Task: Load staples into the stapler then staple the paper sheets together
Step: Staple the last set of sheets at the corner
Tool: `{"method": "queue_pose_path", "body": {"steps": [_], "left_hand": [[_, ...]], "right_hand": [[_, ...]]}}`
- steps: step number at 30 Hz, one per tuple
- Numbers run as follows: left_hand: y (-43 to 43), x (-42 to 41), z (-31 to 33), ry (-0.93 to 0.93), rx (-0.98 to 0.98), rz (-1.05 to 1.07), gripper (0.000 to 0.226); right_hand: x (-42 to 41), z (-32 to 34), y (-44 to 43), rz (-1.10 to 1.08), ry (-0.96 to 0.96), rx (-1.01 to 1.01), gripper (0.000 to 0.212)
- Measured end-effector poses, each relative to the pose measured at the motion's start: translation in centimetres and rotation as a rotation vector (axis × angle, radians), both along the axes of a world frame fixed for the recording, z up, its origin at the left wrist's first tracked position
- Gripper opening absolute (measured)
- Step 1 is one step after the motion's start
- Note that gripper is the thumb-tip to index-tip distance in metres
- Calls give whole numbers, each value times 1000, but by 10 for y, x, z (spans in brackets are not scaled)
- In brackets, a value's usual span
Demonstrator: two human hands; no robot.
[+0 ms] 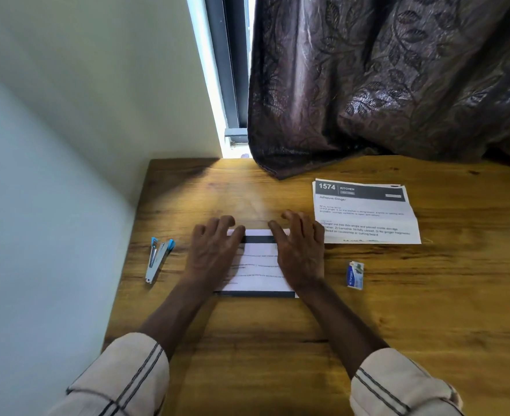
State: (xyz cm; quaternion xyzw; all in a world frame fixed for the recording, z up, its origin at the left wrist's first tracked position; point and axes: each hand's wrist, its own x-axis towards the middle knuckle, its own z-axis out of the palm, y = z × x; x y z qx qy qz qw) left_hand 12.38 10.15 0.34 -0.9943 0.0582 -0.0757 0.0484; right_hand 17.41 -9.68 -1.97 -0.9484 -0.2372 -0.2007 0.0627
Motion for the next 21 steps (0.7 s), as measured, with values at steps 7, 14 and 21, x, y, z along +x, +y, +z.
{"method": "queue_pose_path", "body": {"steps": [7, 14, 21], "left_hand": [[-25, -8, 8, 127, -80, 188, 53], [-62, -12, 0, 256, -205, 389, 92], [-57, -30, -26, 158, -306, 335, 95]], "right_hand": [[3, -3, -4, 160, 101, 31, 33], [3, 0, -4, 155, 141, 3, 33], [3, 5, -2, 147, 154, -62, 35]]}}
